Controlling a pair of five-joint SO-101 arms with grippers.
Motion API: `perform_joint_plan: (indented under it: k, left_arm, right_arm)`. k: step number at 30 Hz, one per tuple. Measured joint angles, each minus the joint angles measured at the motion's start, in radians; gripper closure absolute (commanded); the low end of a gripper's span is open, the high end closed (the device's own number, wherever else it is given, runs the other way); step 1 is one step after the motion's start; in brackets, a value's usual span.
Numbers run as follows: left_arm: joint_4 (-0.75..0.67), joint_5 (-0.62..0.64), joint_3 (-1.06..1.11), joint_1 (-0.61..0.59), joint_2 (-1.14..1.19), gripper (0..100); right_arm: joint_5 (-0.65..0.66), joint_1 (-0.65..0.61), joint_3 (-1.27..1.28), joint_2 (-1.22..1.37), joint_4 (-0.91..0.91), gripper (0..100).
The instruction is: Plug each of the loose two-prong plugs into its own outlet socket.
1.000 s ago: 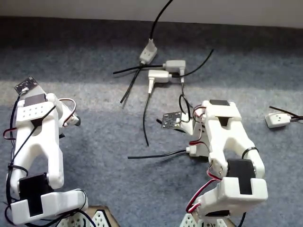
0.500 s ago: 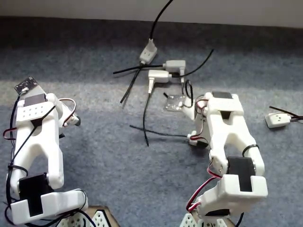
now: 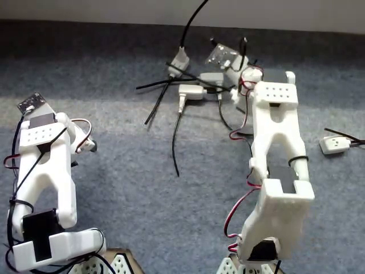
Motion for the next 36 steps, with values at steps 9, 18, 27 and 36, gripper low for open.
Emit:
perform_joint_plan:
  k: [9,18,27,36]
  left_arm:
    - [0.000,0.000,0.000,0.000,0.000,79]
    - [0.000,0.000,0.000,0.000,0.000,79]
    - [0.000,0.000,0.000,0.000,0.000,79]
    - [0.000,0.000,0.000,0.000,0.000,79]
  right_arm:
    - [-0.104,-0.049,-0.852,0.580,0.095,89.6]
    - [-0.247,-0.052,-1.022,0.776,0.021,72.7]
    - [-0.187,-0.063,-1.154,0.740,0.267,70.7]
    - [-0.141,-0.103,-1.270,0.497,0.554,70.8]
